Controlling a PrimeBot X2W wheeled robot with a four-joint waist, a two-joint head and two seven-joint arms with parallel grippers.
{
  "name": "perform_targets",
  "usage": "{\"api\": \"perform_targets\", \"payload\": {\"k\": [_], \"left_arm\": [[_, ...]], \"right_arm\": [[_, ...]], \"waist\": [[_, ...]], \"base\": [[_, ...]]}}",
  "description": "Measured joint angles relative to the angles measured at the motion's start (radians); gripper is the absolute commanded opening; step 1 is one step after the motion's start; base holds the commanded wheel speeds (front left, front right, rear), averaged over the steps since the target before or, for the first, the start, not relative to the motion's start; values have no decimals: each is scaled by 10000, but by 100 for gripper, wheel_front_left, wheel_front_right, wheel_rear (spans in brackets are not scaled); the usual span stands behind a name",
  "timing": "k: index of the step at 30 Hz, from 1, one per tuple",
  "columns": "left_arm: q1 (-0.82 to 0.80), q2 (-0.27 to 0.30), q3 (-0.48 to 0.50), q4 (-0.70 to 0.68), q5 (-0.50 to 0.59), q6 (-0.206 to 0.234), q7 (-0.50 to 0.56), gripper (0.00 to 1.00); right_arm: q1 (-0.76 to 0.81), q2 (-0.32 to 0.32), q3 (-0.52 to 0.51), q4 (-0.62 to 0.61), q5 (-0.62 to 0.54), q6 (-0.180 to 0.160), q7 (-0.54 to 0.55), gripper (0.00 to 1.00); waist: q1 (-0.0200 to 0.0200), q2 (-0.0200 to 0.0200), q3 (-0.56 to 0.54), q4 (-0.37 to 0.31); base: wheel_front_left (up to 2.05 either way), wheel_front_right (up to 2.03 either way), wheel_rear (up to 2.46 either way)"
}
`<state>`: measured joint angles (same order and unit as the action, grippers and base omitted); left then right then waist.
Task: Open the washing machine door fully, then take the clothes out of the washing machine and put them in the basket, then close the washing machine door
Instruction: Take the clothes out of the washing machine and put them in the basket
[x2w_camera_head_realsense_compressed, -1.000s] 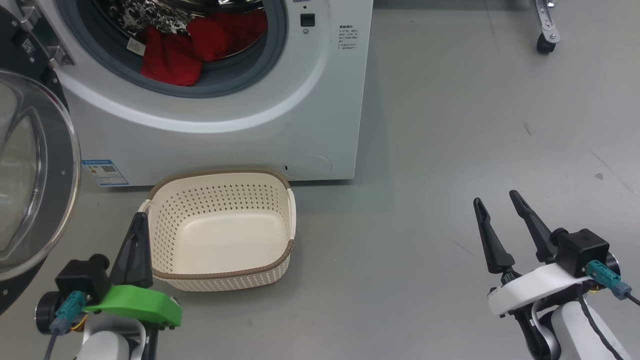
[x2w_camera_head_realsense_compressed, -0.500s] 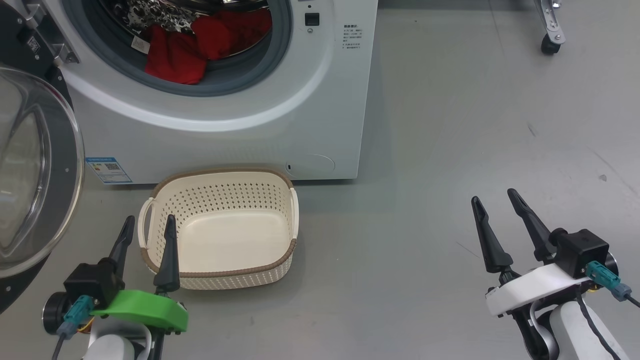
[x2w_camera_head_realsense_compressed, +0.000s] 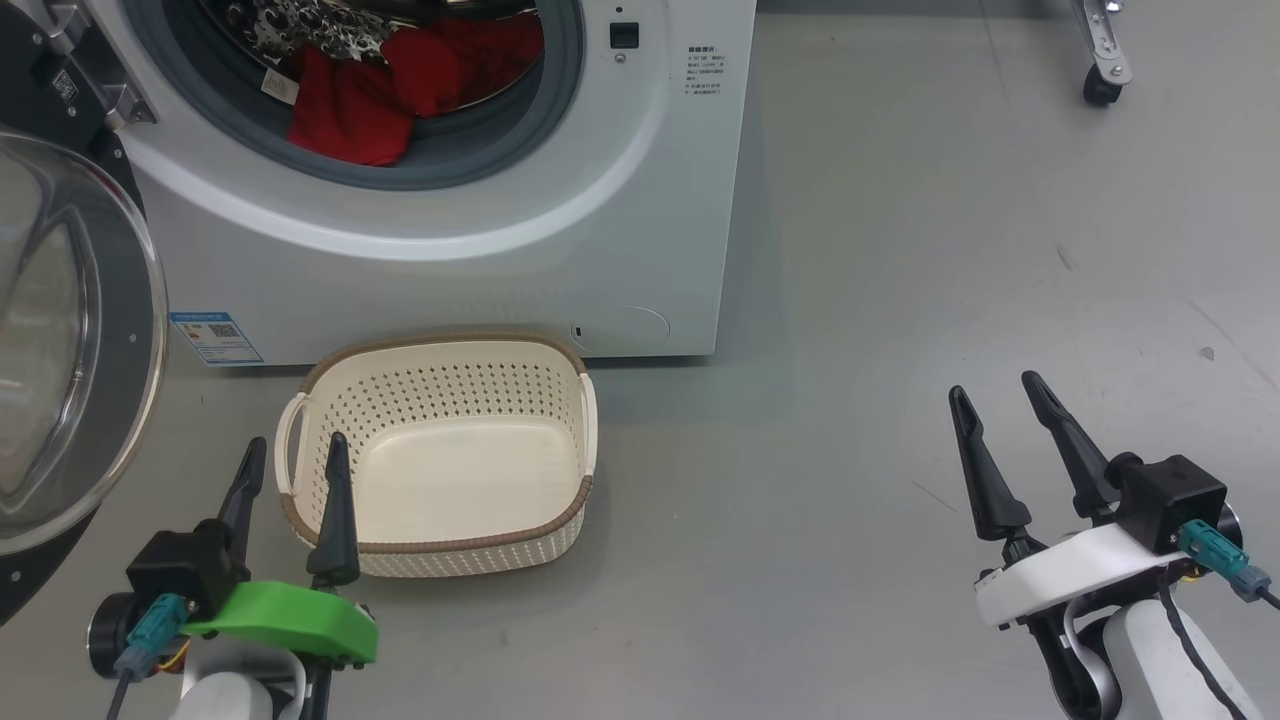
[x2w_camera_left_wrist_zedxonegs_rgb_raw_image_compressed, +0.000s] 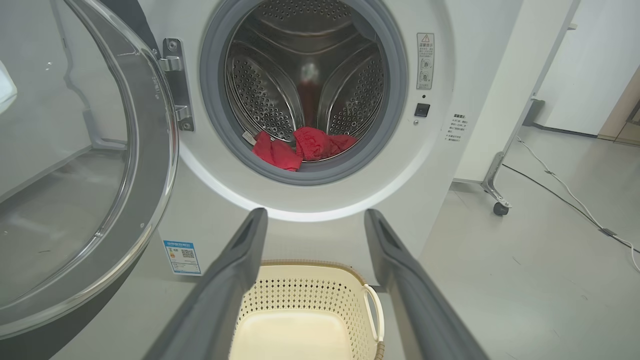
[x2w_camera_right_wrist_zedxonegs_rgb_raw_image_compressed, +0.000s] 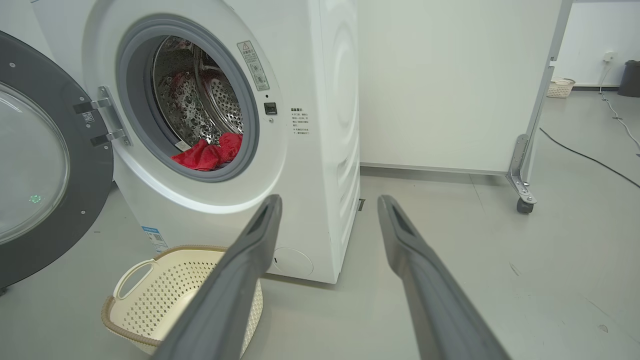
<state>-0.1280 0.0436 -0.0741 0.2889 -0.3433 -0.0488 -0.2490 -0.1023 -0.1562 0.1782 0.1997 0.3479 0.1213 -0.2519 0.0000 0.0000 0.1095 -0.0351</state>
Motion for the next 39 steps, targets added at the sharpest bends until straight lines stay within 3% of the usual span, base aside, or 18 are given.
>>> {"api": "perform_targets", "payload": {"k": [39], "left_arm": [[0,-19,-13,-127,-362,178,-2,100]], "right_arm": [[3,128,-98,-98,-161,4,0,100]], "waist": [[0,0,219,16]], "base": [[0,0,0]]}}
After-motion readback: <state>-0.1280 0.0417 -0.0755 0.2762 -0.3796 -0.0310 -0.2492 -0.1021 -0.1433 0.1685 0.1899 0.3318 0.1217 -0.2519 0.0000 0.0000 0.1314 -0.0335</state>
